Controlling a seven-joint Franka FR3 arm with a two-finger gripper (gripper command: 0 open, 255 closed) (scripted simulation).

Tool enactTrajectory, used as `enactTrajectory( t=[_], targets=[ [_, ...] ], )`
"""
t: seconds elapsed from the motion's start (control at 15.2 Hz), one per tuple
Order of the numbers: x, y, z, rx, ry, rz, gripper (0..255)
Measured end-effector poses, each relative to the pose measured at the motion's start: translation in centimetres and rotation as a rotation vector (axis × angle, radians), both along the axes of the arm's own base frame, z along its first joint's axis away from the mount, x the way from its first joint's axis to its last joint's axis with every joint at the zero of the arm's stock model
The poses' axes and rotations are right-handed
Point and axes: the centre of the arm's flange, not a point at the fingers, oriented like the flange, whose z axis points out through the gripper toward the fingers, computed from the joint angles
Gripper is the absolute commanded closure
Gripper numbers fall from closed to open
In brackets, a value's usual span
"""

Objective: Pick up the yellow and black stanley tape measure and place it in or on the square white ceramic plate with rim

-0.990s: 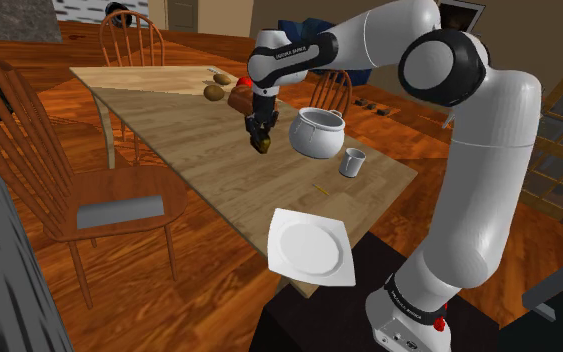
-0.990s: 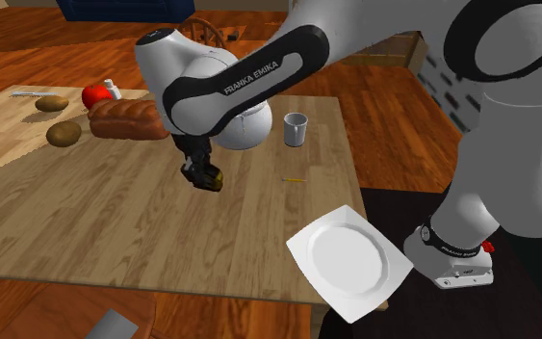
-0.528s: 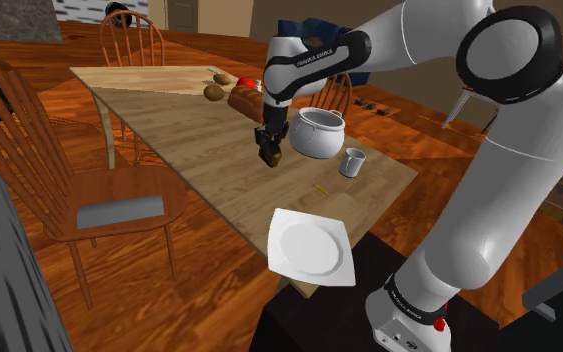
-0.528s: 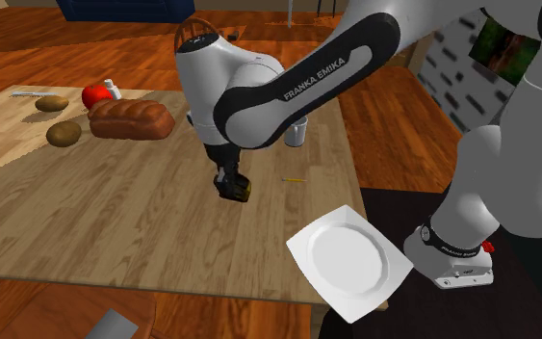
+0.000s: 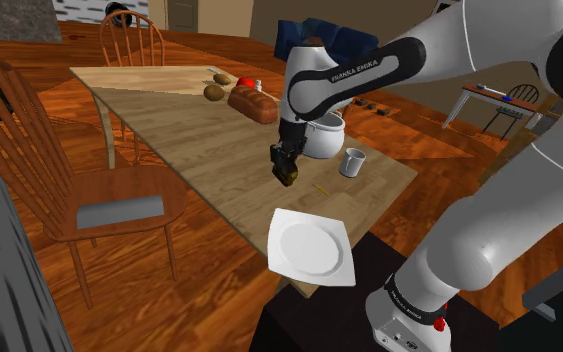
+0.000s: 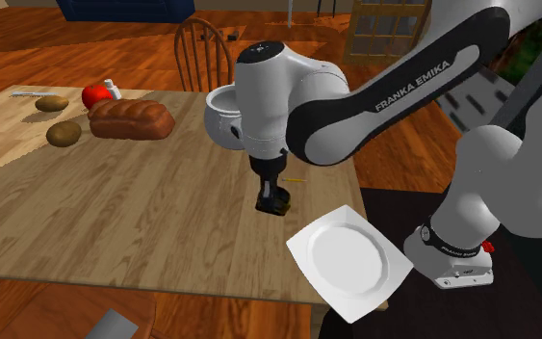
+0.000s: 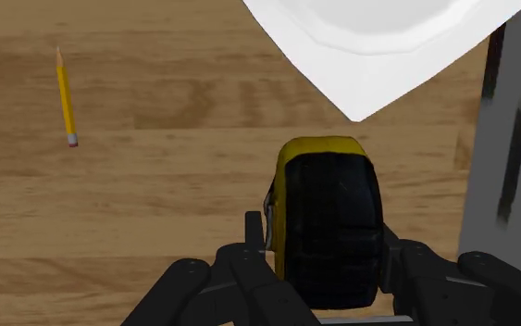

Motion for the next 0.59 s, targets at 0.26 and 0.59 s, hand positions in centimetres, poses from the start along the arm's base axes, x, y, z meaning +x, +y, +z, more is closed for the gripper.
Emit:
enactTrajectory(
  t=[0.26,0.59],
  targets=[
    [-4.8,1.9,0.2,0.000,0.000,0.000,255],
    [-11.2,4.2,0.2,0.000,0.000,0.000,255]
  ],
)
